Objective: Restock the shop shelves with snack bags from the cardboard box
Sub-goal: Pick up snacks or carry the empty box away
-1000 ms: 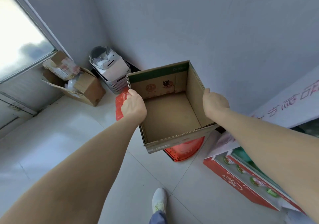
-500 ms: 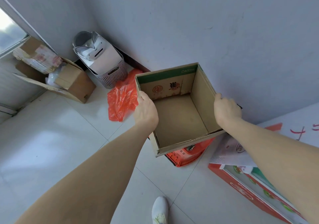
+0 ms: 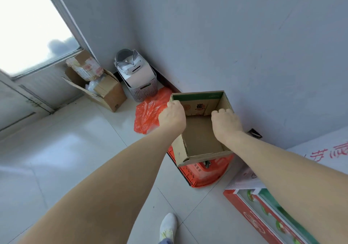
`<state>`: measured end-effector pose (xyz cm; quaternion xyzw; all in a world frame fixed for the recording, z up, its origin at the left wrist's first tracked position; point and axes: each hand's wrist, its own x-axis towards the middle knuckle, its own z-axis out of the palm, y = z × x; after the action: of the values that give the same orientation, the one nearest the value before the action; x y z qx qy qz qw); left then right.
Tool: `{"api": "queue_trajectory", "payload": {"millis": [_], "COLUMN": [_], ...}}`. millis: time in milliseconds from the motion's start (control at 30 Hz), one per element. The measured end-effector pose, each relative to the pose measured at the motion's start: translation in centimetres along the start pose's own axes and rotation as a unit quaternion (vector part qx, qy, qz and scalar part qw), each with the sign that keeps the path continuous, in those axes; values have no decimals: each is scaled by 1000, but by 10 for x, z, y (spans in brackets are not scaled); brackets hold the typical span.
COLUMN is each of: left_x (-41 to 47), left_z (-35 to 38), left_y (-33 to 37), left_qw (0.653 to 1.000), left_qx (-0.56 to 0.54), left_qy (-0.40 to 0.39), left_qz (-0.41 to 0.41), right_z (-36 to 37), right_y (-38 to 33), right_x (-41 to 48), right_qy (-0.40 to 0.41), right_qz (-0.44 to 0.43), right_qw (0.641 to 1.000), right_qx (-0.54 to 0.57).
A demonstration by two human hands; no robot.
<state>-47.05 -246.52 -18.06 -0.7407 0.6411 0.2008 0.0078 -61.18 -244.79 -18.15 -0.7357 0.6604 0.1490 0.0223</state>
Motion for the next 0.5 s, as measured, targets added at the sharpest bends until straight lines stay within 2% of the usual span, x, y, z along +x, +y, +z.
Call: {"api": "queue_trajectory", "payload": {"millis": [133,267,400,500], "left_x": [-86,-193,-307,-396], "left_z": [-53,-94,-118,-127], "left_y": [-16,-47,-92,-136], "left_qw": [999,993,985,971], "left_qx": [11,24,37,40], "left_qy": [50,103,129,130], "left_qz": [-8,-46,-110,-195], "right_z": [-56,-102,-136,-147], "right_y": [-24,-58,-101,-145], "right_x": [-56,-128,-209,-266], "right_qy": [72,131,164,179], "right_qz": [-93,-223,-355,-448], "right_qw": [993,965,916,869], "right_qx": [-11,-48,-88,-113]}}
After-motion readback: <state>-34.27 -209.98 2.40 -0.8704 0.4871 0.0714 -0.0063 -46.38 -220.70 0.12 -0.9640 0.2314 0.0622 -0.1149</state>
